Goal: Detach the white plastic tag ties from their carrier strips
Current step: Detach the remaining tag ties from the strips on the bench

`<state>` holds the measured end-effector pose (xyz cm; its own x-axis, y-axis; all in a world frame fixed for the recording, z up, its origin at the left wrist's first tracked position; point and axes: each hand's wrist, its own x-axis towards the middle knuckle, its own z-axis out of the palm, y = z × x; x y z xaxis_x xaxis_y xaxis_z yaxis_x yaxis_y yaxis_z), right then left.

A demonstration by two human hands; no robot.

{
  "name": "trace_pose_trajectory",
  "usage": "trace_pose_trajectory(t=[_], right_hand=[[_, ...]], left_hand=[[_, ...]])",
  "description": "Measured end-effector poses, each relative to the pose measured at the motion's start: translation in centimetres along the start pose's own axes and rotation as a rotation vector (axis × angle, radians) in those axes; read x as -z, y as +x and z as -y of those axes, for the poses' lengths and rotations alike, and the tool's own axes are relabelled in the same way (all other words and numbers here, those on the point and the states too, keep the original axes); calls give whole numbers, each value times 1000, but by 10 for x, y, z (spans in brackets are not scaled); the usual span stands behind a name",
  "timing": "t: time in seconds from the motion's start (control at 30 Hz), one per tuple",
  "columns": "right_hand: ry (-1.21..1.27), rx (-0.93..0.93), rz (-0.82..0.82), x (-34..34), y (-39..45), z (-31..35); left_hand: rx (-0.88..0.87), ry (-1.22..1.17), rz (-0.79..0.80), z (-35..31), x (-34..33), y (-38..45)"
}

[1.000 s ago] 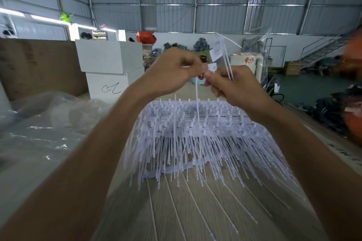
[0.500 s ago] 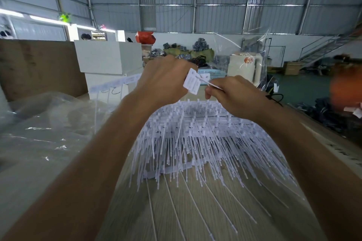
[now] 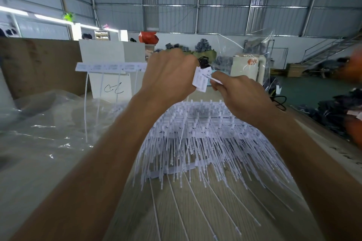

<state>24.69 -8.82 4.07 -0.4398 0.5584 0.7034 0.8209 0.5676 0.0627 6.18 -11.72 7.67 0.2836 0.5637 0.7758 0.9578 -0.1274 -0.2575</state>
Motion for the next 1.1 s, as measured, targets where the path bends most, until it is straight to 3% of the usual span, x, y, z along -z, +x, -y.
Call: trace_pose_trajectory(t=[0.17,0.3,0.43,0.53,0.63,0.97,1.1], right_hand=[[-99,1,-37,0,2,3],[-52,54,-185,12,4,7],[293,-132,-267,13,11,4],[743,-320,-176,5,10,1],[1171,-394,-117,5,9,3],[1212,-341,48,6,4,16],[1243,-353,0,8,5,15]], left_hand=[[11,-41,-50,4,-1,2],[108,-102,-114,19,-14,-1],[270,-532,7,28,-16,-4],[227,-789,86,23,-7,0],[145,-961,183,16,1,4],[-85,-1149,278,10,5,0],[-25,-945,153,9,2,2]])
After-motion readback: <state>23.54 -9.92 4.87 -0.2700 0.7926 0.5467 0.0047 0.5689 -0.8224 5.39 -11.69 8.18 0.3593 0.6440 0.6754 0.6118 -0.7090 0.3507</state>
